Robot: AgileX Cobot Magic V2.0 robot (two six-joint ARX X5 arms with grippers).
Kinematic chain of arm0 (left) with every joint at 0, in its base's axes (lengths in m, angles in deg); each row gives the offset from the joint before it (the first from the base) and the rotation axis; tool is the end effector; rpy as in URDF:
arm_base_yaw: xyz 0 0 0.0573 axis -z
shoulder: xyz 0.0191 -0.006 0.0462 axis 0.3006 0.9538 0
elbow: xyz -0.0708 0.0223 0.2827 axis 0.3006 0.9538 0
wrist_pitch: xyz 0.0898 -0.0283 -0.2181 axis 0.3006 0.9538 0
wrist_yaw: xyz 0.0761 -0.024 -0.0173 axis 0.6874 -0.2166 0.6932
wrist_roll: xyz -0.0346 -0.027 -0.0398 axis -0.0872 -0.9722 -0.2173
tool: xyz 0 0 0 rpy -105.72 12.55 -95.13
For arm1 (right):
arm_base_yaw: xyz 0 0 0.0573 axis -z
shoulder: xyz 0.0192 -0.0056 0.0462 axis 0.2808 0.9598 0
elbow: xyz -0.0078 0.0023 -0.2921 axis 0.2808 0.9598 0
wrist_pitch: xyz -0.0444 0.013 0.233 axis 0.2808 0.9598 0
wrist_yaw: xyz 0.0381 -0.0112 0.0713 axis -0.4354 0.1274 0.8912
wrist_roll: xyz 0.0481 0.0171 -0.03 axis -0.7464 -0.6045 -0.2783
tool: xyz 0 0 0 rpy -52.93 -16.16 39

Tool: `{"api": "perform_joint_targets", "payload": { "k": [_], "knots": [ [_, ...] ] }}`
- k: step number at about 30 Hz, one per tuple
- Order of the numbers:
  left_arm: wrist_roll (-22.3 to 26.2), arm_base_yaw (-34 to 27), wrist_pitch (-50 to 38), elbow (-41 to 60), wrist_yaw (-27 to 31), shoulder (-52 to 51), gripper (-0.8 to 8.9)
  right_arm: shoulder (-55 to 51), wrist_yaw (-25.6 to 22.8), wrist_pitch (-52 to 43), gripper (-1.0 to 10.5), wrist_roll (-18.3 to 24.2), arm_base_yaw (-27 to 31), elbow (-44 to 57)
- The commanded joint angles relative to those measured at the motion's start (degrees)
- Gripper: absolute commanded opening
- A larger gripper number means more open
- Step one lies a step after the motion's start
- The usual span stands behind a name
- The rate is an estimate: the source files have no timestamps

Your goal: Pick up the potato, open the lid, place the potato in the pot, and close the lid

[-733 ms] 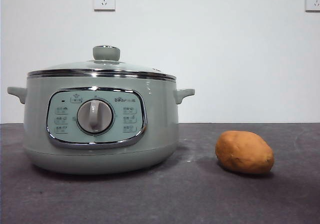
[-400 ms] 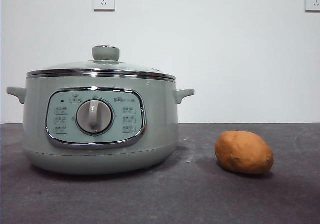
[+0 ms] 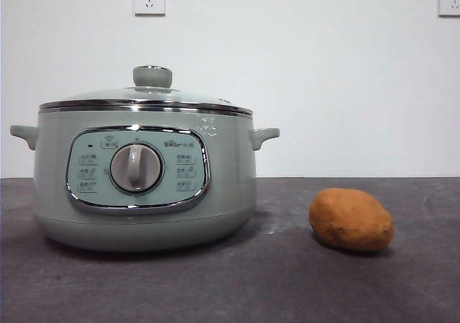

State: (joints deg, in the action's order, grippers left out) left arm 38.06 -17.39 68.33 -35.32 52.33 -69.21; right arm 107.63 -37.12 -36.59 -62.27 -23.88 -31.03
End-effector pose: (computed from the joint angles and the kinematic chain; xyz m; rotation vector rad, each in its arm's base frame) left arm 0.0187 -0.0131 0.2625 -0.4249 0.2397 -0.3134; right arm 0.0598 0.0179 0.2752 0.5506 0.3301 0.3211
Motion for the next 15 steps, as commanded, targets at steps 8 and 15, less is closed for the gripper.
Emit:
{"api": "perform_joint_targets", "payload": {
  "k": [8, 15],
  "knots": [
    [14.4, -0.1, 10.9, -14.9, -1.3, 12.2, -0.04, 15.4, 0.2, 16.7, 0.0, 18.0, 0.0, -21.2],
    [17.2, -0.1, 15.0, -21.2, -1.4, 20.4, 2.45, 22.2, 0.1, 23.9, 1.6, 23.8, 0.0, -28.6]
  ]
}}
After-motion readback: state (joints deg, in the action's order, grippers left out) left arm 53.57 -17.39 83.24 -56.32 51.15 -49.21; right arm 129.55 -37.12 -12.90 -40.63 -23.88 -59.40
